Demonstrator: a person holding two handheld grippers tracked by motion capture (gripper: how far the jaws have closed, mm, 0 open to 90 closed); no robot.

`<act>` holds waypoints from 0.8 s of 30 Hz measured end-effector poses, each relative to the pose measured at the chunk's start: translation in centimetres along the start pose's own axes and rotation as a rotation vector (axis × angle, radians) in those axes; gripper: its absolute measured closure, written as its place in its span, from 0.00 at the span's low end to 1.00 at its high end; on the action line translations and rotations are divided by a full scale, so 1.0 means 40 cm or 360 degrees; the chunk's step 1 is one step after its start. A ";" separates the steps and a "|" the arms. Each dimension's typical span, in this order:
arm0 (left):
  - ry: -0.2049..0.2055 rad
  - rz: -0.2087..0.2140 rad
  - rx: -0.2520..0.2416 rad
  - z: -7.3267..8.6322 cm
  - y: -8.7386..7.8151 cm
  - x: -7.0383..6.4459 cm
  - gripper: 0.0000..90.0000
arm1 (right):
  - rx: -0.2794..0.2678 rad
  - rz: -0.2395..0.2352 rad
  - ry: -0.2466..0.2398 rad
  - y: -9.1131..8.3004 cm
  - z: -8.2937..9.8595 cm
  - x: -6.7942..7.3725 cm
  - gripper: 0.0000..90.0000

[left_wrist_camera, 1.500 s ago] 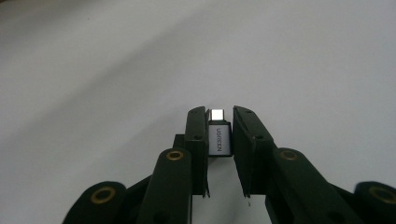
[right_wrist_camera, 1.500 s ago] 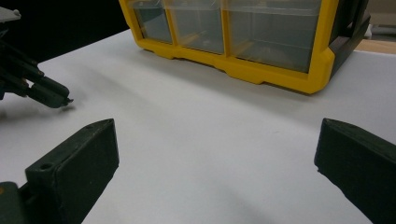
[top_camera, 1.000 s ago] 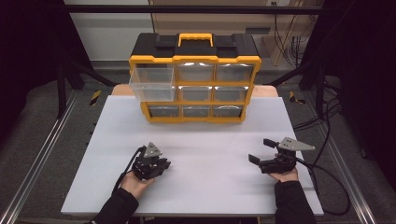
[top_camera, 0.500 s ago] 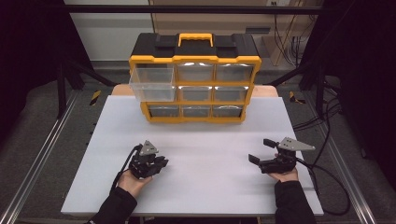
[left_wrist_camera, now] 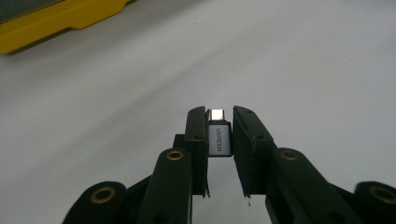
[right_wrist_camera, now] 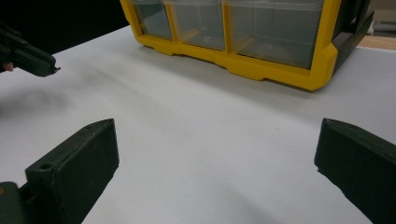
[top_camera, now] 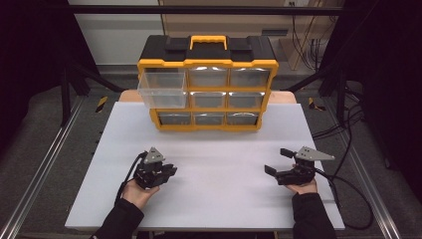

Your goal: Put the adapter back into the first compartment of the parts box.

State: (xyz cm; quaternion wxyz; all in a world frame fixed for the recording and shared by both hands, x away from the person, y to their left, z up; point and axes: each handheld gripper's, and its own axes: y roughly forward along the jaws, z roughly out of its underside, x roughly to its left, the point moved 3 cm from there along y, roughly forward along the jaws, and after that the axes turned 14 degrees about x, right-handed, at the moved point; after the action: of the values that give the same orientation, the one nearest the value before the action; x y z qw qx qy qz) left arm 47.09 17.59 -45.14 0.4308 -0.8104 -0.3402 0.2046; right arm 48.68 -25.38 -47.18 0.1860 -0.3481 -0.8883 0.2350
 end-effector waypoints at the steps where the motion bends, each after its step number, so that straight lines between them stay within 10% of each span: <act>1: 0.0000 -0.0001 -0.0006 -0.001 -0.003 -0.001 0.84 | -0.0003 0.0003 0.0000 -0.001 0.000 0.000 0.00; 24: 0.0002 -0.0020 -0.0051 -0.020 -0.054 -0.001 0.84 | -0.0003 0.0007 -0.0007 -0.003 0.000 0.000 0.00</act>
State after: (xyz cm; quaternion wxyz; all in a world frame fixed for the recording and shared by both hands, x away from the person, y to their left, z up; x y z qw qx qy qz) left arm 46.74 17.96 -42.91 0.4194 -0.8151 -0.3483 0.1960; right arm 48.63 -25.47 -47.11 0.1834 -0.3496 -0.8882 0.2352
